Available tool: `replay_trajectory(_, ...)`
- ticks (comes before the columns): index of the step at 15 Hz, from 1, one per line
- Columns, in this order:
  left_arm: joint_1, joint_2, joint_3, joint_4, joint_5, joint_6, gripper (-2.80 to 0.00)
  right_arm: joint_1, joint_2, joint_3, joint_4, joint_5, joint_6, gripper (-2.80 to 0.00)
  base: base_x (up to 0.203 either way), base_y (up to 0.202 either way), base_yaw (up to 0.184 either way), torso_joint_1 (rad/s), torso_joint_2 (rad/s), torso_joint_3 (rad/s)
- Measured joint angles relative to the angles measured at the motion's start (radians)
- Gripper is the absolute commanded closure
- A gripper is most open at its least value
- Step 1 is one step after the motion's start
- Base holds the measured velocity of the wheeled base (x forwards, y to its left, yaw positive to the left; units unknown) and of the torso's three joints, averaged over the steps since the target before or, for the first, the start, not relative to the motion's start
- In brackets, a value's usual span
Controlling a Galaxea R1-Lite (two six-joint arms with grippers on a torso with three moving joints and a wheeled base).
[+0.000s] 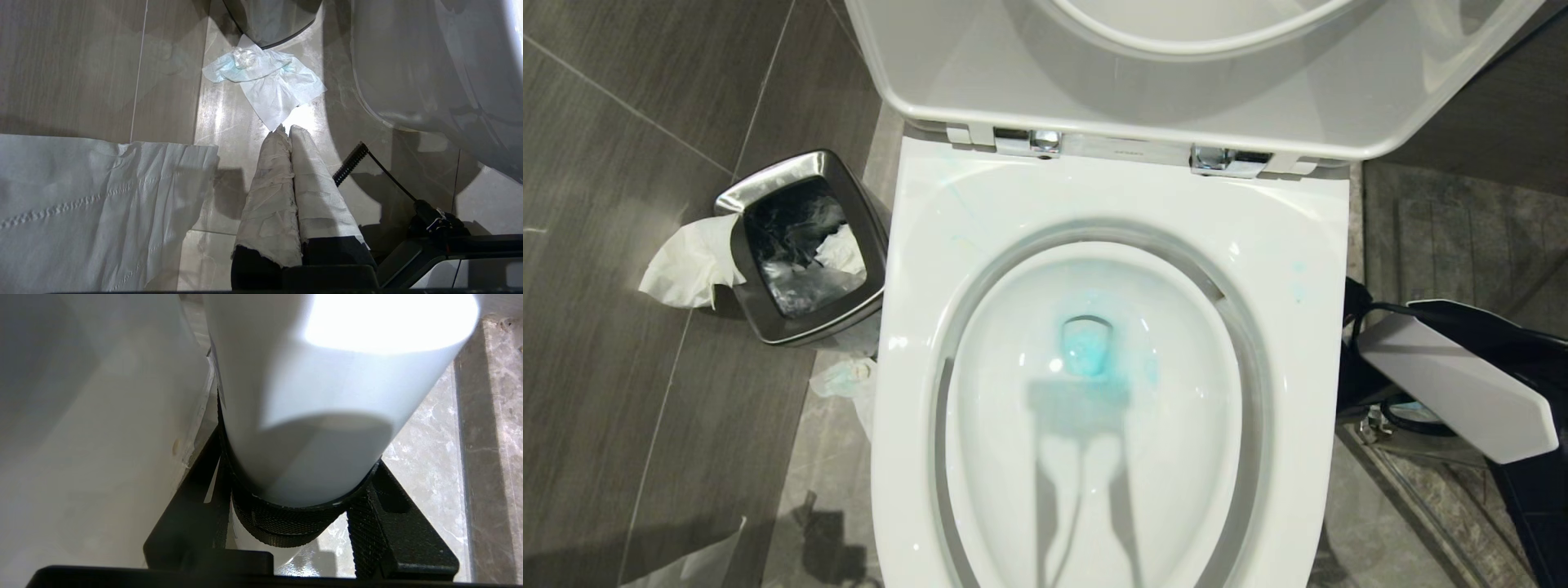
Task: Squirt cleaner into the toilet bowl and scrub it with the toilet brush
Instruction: Place the cleaning agent on the floor
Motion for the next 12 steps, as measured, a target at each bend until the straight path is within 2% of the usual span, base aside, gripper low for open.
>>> replay_trajectory(12, 0.000, 0.000, 0.000, 0.000, 0.000, -0.001, 0.00, 0.000, 0.022, -0.010, 0.000, -0.001, 0.007, 0.00, 0.000, 0.000, 0.000, 0.000, 0.00, 0.000)
